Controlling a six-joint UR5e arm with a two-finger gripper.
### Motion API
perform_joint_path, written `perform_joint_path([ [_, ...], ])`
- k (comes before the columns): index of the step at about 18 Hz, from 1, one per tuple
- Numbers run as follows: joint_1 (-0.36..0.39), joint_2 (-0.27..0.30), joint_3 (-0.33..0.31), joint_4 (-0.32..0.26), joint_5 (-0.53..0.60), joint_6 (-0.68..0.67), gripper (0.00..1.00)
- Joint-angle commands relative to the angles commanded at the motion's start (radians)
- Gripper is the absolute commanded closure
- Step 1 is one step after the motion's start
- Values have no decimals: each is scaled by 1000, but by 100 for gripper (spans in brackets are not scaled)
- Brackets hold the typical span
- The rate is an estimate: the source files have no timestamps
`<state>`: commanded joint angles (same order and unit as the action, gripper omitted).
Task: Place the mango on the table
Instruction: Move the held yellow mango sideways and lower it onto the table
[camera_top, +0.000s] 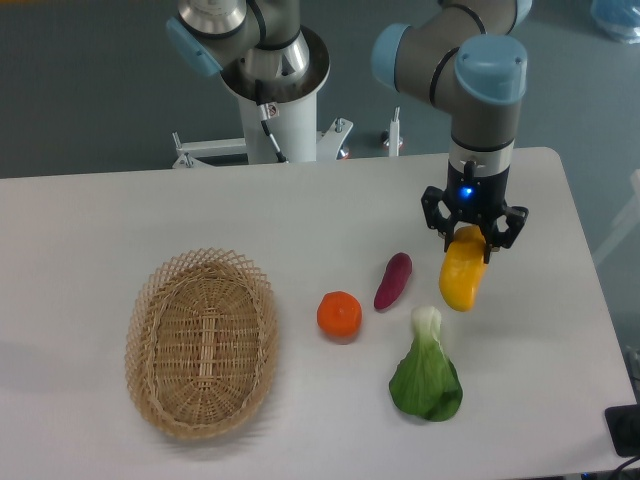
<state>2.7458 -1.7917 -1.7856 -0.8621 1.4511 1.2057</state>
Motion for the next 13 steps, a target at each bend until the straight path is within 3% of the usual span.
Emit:
perform_joint_path([
  [8, 58, -20, -6, 3, 3, 113, 52],
  [13, 104, -90, -11, 26, 5, 266, 52],
])
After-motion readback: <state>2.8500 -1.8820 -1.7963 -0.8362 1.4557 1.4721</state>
